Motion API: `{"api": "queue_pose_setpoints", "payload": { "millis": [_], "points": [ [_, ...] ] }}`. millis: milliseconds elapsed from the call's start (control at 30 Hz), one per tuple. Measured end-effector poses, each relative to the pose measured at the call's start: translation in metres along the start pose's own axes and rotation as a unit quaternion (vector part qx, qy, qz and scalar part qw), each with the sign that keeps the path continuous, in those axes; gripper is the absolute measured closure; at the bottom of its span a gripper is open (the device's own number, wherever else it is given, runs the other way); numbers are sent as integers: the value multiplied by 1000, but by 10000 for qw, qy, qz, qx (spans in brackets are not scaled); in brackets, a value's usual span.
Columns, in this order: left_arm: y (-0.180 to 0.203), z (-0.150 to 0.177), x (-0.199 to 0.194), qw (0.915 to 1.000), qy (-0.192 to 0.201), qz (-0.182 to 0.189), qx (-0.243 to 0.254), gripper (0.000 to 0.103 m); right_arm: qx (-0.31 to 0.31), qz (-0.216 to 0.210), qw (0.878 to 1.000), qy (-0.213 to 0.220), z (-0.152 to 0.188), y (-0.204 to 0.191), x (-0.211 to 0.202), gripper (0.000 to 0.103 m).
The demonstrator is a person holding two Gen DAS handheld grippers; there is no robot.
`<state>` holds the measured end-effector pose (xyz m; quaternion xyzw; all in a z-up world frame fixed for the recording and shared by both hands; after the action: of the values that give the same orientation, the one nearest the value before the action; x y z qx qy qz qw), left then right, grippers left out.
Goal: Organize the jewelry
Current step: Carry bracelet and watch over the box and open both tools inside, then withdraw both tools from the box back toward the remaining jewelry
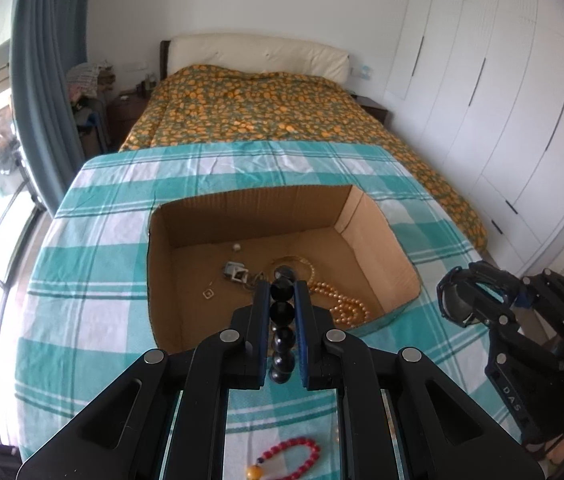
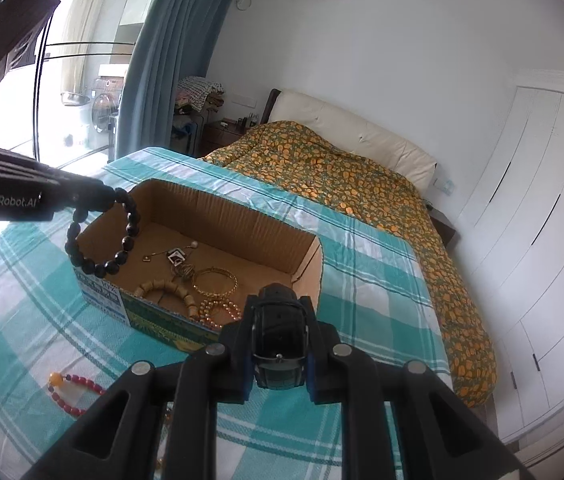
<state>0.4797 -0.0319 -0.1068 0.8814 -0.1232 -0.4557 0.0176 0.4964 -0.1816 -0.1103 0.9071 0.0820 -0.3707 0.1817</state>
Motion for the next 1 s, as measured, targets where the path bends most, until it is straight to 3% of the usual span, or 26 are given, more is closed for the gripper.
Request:
{"api": "queue_pose_setpoints", "payload": {
  "millis": [200, 400, 433, 467, 500, 533, 567, 767, 1000],
  "points": [
    [-15, -11, 52, 9992, -303, -202, -167, 93, 712, -1057, 9909, -428, -35, 5, 65, 84],
    [-24, -8, 92, 9974, -623, -306, -218, 91, 1159, -1698, 9751, -831, -39, 0, 120, 83],
    [-26, -7, 95, 9969, -640, -372, -253, 86, 1234, -1746, 9735, -815, -38, 1, 123, 82],
    [-28, -7, 94, 9966, -635, -431, -302, 71, 1289, -1731, 9733, -783, -38, 2, 124, 72],
    [-30, -6, 91, 9968, -574, -441, -347, 63, 1345, -1695, 9738, -697, -37, 6, 120, 67],
    [-32, -6, 84, 9972, -465, -440, -387, 49, 1403, -1661, 9743, -581, -37, 11, 114, 63],
    [-33, -5, 75, 9974, -353, -465, -415, 38, 1450, -1614, 9750, -482, -37, 17, 106, 63],
    [-33, 21, 16, 9980, 40, -525, -342, 24, 1540, -1254, 9801, 81, -25, 48, 40, 58],
    [-20, 114, -26, 9978, -62, -623, -208, 16, 1419, -881, 9858, 186, 44, 43, -31, 51]
  ]
}}
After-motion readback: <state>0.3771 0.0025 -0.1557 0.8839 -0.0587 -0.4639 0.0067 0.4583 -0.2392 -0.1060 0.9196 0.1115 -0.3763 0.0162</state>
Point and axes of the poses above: each gripper's, at about its wrist camera, not at the fingertips, and x roughly the way its jaws point, y to its right, z to its underside, the point moved 8 cm from there along x, roughly the way its jaws point, and after that the axes turned 9 degrees about -y, right-handed, at the moved point
